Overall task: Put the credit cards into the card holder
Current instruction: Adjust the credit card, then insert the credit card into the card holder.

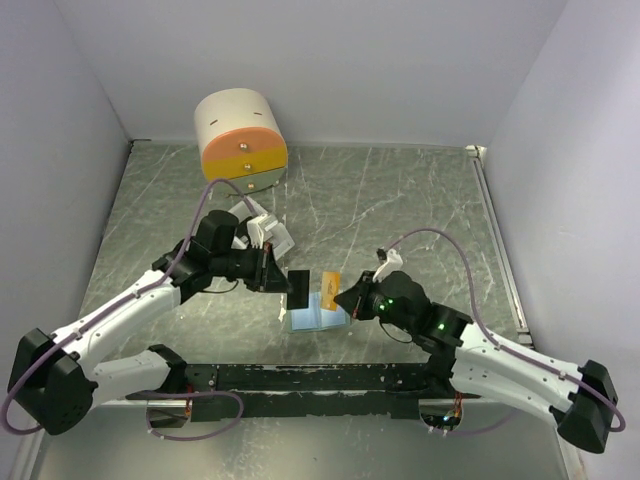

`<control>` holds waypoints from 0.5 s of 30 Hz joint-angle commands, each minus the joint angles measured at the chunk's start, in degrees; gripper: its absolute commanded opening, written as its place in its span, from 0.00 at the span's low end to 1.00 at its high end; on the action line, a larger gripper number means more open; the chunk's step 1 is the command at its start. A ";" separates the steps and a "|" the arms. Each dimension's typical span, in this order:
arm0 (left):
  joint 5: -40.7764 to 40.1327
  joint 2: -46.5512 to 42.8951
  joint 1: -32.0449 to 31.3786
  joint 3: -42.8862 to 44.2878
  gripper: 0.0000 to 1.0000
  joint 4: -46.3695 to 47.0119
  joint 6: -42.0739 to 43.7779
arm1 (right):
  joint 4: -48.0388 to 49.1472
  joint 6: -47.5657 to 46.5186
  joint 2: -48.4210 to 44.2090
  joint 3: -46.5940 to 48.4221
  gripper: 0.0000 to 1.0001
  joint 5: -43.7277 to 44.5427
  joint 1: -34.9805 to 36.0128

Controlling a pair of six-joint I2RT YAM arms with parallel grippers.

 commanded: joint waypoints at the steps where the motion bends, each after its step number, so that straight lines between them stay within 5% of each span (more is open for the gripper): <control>1: -2.71 0.58 0.30 -3.01 0.07 2.97 -4.06 | -9.47 -0.61 4.83 2.65 0.00 4.14 0.14; 15: -3.70 17.18 -5.73 -7.45 0.07 18.43 -13.17 | -12.21 -0.48 9.56 1.72 0.00 9.15 0.11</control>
